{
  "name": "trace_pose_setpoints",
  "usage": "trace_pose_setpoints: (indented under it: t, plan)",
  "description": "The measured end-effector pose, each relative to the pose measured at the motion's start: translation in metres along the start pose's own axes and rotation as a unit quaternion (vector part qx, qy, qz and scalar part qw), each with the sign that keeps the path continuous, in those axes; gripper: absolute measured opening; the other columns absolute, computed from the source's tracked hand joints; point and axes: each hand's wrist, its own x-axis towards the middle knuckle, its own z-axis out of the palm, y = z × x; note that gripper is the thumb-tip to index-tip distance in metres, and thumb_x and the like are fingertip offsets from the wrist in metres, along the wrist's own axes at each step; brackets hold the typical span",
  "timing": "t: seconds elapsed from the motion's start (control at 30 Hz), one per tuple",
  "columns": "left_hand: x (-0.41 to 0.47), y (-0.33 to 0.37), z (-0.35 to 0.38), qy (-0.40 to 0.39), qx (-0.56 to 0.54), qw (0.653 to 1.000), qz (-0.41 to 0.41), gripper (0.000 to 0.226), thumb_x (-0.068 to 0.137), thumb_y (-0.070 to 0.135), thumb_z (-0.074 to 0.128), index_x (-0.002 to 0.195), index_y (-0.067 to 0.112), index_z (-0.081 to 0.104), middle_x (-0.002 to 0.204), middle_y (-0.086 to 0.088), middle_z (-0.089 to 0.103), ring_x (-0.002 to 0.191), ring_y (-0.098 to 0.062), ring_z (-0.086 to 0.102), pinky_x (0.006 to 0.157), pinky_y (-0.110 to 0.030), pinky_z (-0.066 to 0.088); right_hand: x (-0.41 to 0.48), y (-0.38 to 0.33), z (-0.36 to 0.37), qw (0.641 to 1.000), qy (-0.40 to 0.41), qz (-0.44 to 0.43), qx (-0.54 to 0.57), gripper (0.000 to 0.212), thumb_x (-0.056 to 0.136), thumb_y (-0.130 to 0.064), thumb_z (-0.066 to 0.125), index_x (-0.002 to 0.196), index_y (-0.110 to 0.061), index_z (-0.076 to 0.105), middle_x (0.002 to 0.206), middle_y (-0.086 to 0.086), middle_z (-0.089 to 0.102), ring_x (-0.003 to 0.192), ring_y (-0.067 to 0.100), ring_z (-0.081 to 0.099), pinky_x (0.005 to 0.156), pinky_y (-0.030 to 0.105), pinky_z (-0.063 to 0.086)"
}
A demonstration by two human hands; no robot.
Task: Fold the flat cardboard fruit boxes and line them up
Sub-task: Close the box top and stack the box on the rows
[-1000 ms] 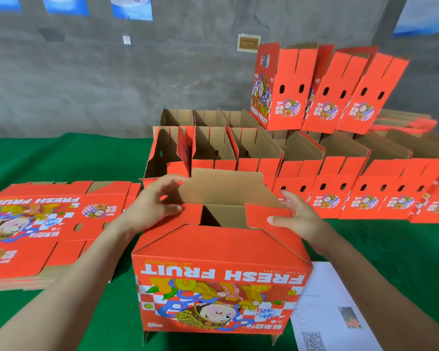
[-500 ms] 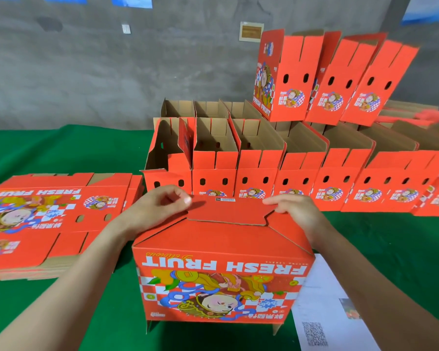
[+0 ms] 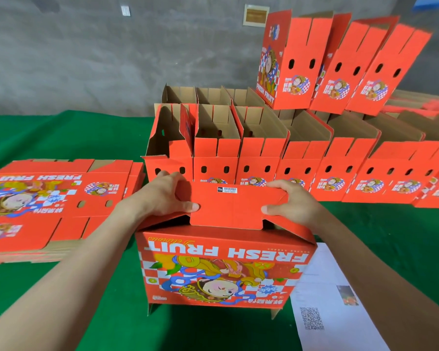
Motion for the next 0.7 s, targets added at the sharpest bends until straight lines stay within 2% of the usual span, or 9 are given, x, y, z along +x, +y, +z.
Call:
trace_pose_setpoints:
  t: [0.17, 0.37, 0.47, 0.53, 0.6, 0.63, 0.67, 0.7]
  plan:
    - [0.002, 0.0, 0.003, 0.016, 0.017, 1.0, -0.003, 0.074, 0.071, 0.046, 0.078, 0.131, 0.021, 0.043, 0.125, -0.006, 0.041, 0.105, -0.02, 0.049, 0.097, -0.035, 0.042, 0.002, -0.001, 0.002, 0.999, 0.007, 0.011, -0.04, 0.06, 0.077, -0.025, 0.078, 0.13, -0.027, 0.05, 0.138, 0.005, 0.043, 0.127, 0.018, 0.038, 0.091, 0.026, 0.033]
    - [0.003, -0.005, 0.002, 0.021, -0.01, 1.0, 0.012, 0.069, 0.072, 0.048, 0.076, 0.129, 0.023, 0.046, 0.12, -0.002, 0.042, 0.101, -0.016, 0.046, 0.095, -0.03, 0.04, 0.002, -0.003, 0.004, 0.999, 0.01, 0.02, -0.049, 0.059, 0.078, -0.027, 0.076, 0.131, -0.03, 0.049, 0.138, 0.004, 0.042, 0.125, 0.017, 0.04, 0.092, 0.025, 0.033]
    - [0.0, -0.009, 0.0, 0.015, -0.092, 0.996, 0.005, 0.071, 0.073, 0.05, 0.074, 0.133, 0.023, 0.047, 0.123, -0.002, 0.047, 0.108, -0.017, 0.051, 0.1, -0.031, 0.041, 0.0, -0.004, 0.002, 0.999, 0.017, 0.015, 0.032, 0.044, 0.085, -0.028, 0.07, 0.126, -0.031, 0.055, 0.134, -0.007, 0.045, 0.116, 0.007, 0.041, 0.088, 0.019, 0.03]
    - [-0.003, -0.012, -0.001, 0.041, -0.23, 0.972, -0.021, 0.069, 0.076, 0.047, 0.072, 0.136, 0.024, 0.047, 0.127, -0.002, 0.051, 0.111, -0.019, 0.054, 0.098, -0.032, 0.043, -0.004, -0.001, 0.002, 0.99, 0.033, 0.023, 0.133, 0.034, 0.091, -0.031, 0.062, 0.124, -0.029, 0.058, 0.134, -0.01, 0.048, 0.114, 0.003, 0.04, 0.089, 0.018, 0.028]
    - [-0.008, -0.015, -0.001, 0.074, -0.383, 0.919, -0.064, 0.055, 0.084, 0.038, 0.067, 0.134, 0.022, 0.051, 0.13, -0.005, 0.055, 0.105, -0.019, 0.058, 0.088, -0.029, 0.046, -0.006, 0.004, 0.0, 0.966, 0.075, 0.073, 0.236, 0.034, 0.095, -0.037, 0.053, 0.127, -0.026, 0.057, 0.135, -0.012, 0.05, 0.112, 0.001, 0.043, 0.091, 0.019, 0.028]
    - [-0.01, -0.018, 0.0, 0.092, -0.452, 0.884, -0.078, 0.048, 0.088, 0.032, 0.064, 0.132, 0.018, 0.052, 0.128, -0.008, 0.057, 0.097, -0.017, 0.061, 0.081, -0.027, 0.048, -0.007, 0.006, 0.0, 0.946, 0.109, 0.116, 0.284, 0.034, 0.096, -0.041, 0.051, 0.124, -0.023, 0.06, 0.125, -0.011, 0.055, 0.103, 0.0, 0.049, 0.087, 0.018, 0.033]
    - [-0.014, -0.018, 0.002, 0.104, -0.509, 0.85, -0.088, 0.042, 0.091, 0.027, 0.06, 0.13, 0.013, 0.053, 0.123, -0.01, 0.062, 0.088, -0.012, 0.064, 0.073, -0.022, 0.049, -0.008, 0.012, 0.002, 0.926, 0.13, 0.162, 0.316, 0.034, 0.096, -0.043, 0.051, 0.112, -0.017, 0.065, 0.107, -0.009, 0.063, 0.086, 0.0, 0.058, 0.076, 0.014, 0.041]
    - [-0.017, -0.023, 0.008, 0.116, -0.527, 0.836, -0.099, 0.036, 0.094, 0.024, 0.055, 0.127, 0.009, 0.055, 0.114, -0.007, 0.067, 0.079, -0.004, 0.065, 0.065, -0.016, 0.05, -0.012, 0.017, 0.006, 0.901, 0.15, 0.202, 0.353, 0.035, 0.096, -0.042, 0.051, 0.093, -0.011, 0.066, 0.084, -0.004, 0.067, 0.062, 0.001, 0.062, 0.057, 0.011, 0.045]
